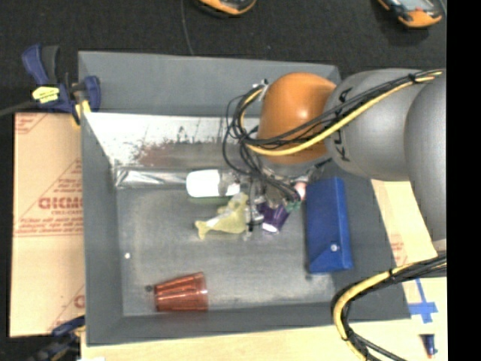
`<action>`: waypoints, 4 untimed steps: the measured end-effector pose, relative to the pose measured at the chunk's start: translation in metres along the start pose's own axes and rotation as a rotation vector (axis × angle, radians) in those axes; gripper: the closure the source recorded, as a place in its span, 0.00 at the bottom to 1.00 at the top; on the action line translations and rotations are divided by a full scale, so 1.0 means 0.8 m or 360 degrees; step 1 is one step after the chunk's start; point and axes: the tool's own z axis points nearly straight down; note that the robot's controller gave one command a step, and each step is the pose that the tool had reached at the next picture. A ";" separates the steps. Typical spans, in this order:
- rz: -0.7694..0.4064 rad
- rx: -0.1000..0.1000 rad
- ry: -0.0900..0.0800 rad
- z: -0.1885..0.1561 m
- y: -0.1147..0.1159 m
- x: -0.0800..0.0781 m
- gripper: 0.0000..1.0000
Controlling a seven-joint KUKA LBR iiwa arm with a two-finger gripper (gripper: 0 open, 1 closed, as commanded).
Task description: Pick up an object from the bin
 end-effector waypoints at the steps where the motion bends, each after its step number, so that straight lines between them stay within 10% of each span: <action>1: -0.0026 0.0006 -0.0008 0.001 -0.013 0.003 0.00; 2: -0.0161 0.0003 -0.0012 0.032 -0.033 -0.003 0.00; 3: -0.0104 0.0007 -0.0015 0.055 -0.032 0.006 1.00; 4: -0.0103 0.0006 -0.0015 0.055 -0.032 0.006 1.00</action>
Offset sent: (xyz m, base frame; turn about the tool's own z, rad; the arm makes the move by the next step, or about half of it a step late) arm 0.0154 -0.0343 -0.0462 0.1581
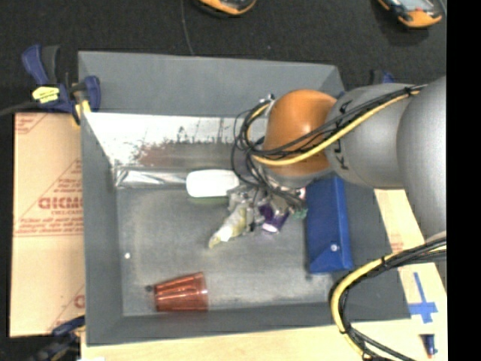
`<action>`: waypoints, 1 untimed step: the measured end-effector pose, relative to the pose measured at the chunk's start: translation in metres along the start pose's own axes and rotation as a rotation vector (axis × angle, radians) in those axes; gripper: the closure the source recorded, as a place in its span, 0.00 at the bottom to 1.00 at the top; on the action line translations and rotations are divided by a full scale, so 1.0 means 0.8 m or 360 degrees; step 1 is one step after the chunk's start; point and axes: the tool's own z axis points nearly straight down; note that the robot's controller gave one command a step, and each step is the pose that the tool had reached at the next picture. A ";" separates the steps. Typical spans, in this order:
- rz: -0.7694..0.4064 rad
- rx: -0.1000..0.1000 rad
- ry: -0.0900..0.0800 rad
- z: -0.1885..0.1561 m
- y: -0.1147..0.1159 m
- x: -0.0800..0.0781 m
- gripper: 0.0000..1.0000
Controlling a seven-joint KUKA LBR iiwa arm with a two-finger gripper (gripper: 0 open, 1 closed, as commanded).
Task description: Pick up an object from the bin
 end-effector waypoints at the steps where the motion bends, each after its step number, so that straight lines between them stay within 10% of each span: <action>1: 0.0003 -0.0001 -0.0003 -0.002 0.000 0.000 1.00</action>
Offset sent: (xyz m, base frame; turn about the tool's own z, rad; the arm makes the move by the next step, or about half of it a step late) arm 0.0002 0.0000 0.1136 0.0009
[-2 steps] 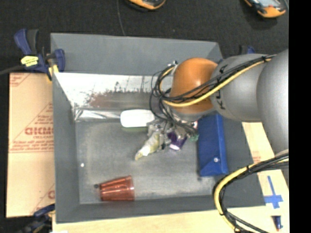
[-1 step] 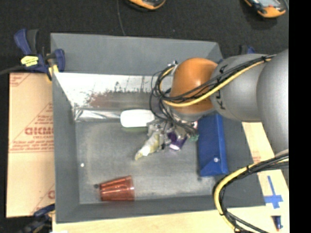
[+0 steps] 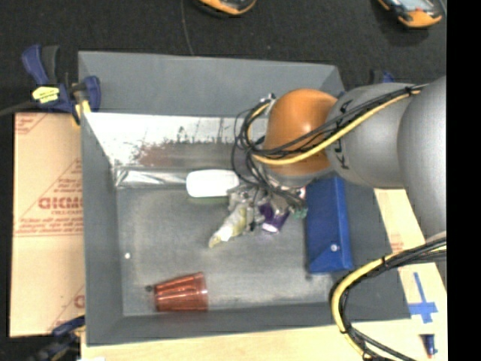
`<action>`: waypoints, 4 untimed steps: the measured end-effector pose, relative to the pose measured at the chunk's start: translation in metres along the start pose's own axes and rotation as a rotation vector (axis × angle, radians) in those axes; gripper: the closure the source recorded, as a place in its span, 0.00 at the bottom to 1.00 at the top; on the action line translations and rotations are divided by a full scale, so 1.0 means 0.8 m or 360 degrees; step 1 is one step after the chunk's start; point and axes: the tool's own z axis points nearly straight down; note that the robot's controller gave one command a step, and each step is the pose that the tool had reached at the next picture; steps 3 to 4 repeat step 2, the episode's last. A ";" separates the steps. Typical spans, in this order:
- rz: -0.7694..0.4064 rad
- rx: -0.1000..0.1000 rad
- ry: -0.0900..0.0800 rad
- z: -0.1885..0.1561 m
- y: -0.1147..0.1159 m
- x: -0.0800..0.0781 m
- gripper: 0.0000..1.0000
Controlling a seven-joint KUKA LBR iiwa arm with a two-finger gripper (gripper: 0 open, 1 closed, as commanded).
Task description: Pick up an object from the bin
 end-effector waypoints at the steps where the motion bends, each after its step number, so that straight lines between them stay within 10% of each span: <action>1: 0.0003 0.0000 0.0005 -0.071 0.000 0.001 1.00; 4: 0.0007 -0.0002 0.0010 -0.115 -0.001 0.002 1.00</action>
Offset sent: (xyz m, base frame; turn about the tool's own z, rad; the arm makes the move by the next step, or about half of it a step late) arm -0.0034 -0.0003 0.0964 0.0007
